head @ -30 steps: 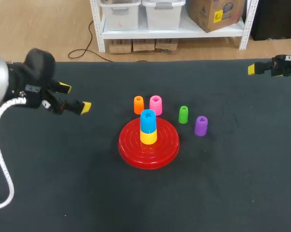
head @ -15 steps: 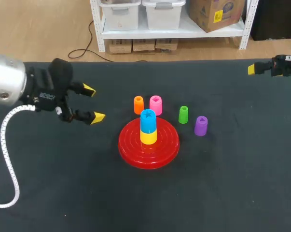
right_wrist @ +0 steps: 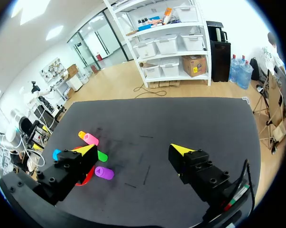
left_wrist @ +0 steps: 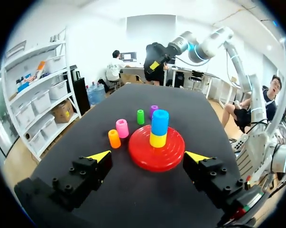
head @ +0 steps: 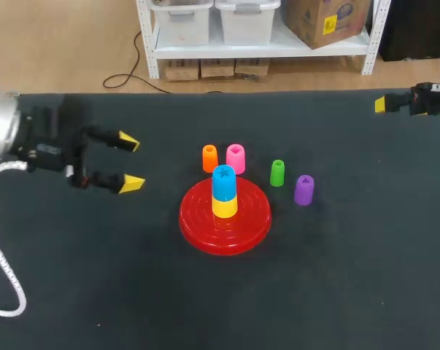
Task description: Pick up and stack the cylinders on the red base in this order: pink,purple,orange,green
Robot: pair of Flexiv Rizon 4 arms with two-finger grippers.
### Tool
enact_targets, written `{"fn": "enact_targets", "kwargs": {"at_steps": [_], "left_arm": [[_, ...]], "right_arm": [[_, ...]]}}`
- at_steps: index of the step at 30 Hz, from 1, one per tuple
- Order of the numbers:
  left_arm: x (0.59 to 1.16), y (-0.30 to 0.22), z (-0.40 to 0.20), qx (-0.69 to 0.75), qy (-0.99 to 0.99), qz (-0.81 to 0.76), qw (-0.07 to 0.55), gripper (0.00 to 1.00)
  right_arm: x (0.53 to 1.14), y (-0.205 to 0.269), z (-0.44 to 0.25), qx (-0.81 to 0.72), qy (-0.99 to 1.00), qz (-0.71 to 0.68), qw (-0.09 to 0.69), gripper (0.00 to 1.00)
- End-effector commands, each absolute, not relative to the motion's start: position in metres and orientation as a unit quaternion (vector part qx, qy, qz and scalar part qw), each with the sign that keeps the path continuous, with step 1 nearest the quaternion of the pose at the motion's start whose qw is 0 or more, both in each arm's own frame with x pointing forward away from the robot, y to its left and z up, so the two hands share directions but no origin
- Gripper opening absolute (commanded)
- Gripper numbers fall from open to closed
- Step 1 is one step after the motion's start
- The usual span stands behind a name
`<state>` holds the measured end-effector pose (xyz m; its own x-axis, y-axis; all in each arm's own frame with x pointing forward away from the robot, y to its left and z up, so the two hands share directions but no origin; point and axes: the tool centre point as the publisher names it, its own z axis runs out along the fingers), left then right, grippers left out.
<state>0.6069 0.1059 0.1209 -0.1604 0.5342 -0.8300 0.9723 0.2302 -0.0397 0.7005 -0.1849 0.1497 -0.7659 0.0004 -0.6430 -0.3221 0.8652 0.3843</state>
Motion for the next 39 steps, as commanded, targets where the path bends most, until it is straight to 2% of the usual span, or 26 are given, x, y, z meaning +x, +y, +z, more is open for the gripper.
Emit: {"fn": "enact_targets", "kwargs": {"at_steps": [1,8,39], "left_arm": [[0.591,0.121,0.121,0.519,0.687,-0.314,0.4,1.0],[0.595,0.121,0.125,0.531,0.675,-0.303,0.412,1.0],[0.606,0.112,0.133,0.531,0.698,-0.277,0.392,1.0]], "right_arm": [[0.7,-0.185,0.15,-0.089,0.907,0.244,0.33,1.0],[0.7,-0.185,0.15,-0.089,0.907,0.244,0.33,1.0],[0.7,-0.185,0.15,-0.089,0.907,0.244,0.33,1.0]]}}
